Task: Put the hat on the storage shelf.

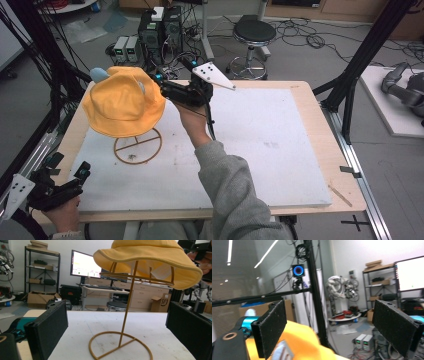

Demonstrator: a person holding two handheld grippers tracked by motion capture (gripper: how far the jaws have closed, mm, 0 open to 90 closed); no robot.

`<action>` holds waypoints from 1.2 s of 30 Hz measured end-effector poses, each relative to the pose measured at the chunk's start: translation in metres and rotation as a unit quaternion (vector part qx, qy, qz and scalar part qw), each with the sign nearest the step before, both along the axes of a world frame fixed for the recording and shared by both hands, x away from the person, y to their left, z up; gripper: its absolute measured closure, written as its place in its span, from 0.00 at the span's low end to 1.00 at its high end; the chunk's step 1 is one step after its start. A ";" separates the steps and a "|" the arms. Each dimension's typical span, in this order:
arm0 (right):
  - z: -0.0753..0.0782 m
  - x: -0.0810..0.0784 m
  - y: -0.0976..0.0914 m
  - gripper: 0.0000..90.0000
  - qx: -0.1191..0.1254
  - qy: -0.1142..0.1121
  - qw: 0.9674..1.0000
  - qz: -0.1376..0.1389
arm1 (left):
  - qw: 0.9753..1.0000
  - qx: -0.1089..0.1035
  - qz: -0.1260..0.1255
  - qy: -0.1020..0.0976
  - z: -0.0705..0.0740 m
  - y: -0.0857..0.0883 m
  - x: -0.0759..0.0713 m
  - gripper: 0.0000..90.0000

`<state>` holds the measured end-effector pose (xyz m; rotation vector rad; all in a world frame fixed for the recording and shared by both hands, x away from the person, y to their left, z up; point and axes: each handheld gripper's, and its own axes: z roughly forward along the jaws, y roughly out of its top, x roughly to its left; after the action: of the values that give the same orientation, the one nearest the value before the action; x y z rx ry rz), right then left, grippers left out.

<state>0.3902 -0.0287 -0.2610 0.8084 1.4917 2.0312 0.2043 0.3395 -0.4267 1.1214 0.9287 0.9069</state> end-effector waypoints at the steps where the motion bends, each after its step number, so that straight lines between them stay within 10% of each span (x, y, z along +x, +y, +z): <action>1: 0.001 0.000 -0.005 0.11 0.001 0.002 1.000 -0.004 | 1.000 0.002 0.000 0.000 0.000 0.000 0.000 0.05; 36: -0.017 -0.039 -0.187 0.01 -0.019 -0.013 0.986 -0.166 | 0.999 0.015 -0.039 0.005 -0.001 -0.025 0.021 0.05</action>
<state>0.3510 -0.2155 -0.2778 0.9420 1.2783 1.7546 0.2251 0.3147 -0.4276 1.1810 0.8765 0.8555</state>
